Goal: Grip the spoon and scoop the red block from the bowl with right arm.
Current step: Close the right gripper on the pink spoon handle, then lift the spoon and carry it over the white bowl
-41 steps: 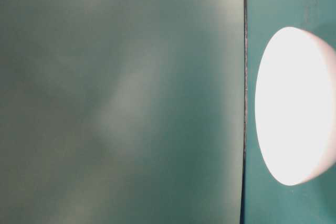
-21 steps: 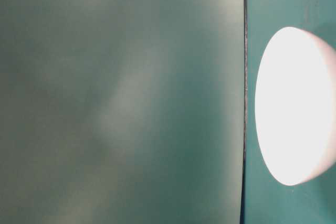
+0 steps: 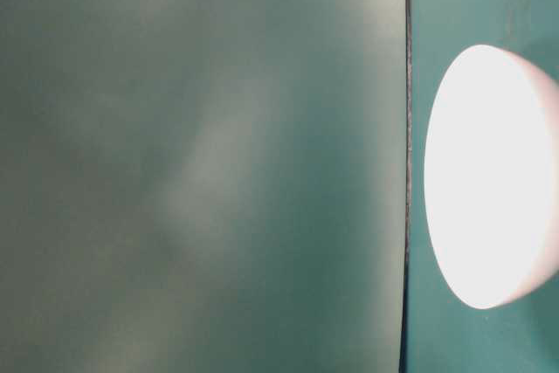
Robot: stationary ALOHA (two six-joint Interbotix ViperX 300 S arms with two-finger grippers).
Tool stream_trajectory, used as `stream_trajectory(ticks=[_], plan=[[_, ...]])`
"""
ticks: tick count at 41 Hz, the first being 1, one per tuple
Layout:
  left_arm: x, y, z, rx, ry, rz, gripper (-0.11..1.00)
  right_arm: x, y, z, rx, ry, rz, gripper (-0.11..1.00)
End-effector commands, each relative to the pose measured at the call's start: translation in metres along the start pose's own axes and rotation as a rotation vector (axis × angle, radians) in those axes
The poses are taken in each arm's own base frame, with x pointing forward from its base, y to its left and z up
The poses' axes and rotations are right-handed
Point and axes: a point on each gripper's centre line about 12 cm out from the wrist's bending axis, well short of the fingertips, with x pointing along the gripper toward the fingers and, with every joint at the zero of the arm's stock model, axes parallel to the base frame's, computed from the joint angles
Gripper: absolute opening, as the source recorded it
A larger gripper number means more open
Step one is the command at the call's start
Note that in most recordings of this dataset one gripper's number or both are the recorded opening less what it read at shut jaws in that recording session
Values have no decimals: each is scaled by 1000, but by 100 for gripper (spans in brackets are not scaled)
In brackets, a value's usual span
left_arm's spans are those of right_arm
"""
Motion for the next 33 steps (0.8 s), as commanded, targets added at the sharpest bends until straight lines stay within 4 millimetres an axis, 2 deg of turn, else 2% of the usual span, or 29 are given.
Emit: stream_trajectory(ticks=[1, 8, 13, 21, 33], plan=[[1, 1, 8, 3, -23, 3, 0, 1, 6, 12, 19, -56, 21, 24], [1, 0, 10, 3, -28, 1, 0, -1, 12, 32, 16, -132, 44, 24], [1, 0, 9, 3, -26, 1, 0, 0, 13, 54, 23, -186, 39, 24], [1, 0, 9, 5, -26, 2, 0, 4, 11, 85, 2, -180, 10, 24], [0, 0, 7, 5, -6, 1, 0, 1, -2, 146, -77, -194, -37, 24]])
